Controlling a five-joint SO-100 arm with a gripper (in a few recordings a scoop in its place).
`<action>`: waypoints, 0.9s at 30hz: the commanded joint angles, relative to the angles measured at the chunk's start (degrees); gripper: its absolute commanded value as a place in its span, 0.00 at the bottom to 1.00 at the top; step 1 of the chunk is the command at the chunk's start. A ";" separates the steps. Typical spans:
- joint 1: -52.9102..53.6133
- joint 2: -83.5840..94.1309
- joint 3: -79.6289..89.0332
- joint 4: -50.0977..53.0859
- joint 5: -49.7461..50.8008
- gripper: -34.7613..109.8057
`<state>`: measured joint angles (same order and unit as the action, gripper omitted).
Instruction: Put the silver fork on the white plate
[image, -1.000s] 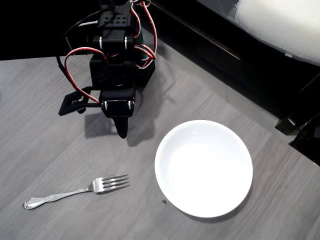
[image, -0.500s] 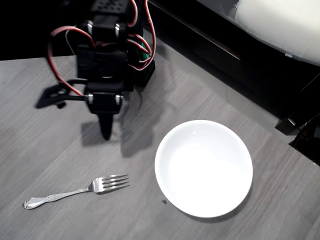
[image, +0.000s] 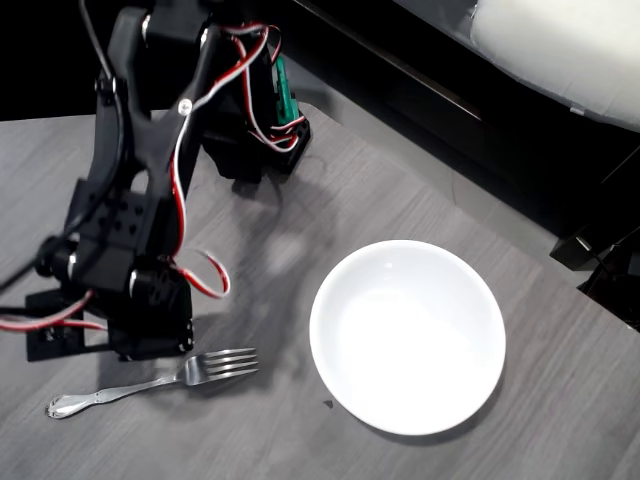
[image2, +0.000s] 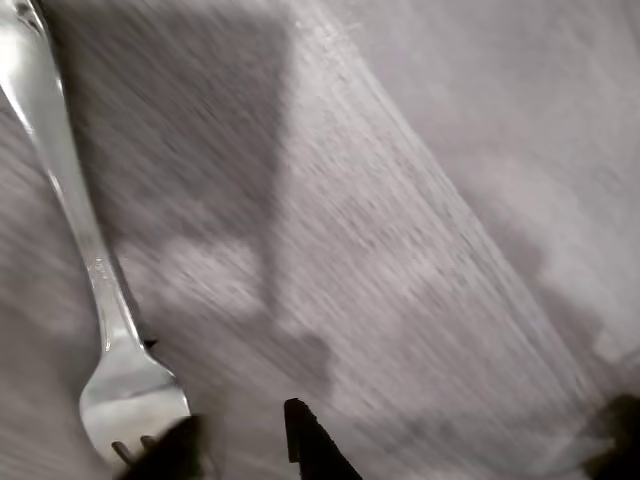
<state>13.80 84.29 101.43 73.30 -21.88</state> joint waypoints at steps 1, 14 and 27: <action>-0.62 0.53 -2.37 -1.05 -0.70 0.39; -3.60 -1.93 -2.46 -4.92 -2.20 0.43; -3.08 -6.94 -7.12 -5.45 -2.29 0.43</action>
<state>10.02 77.17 96.86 68.20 -23.55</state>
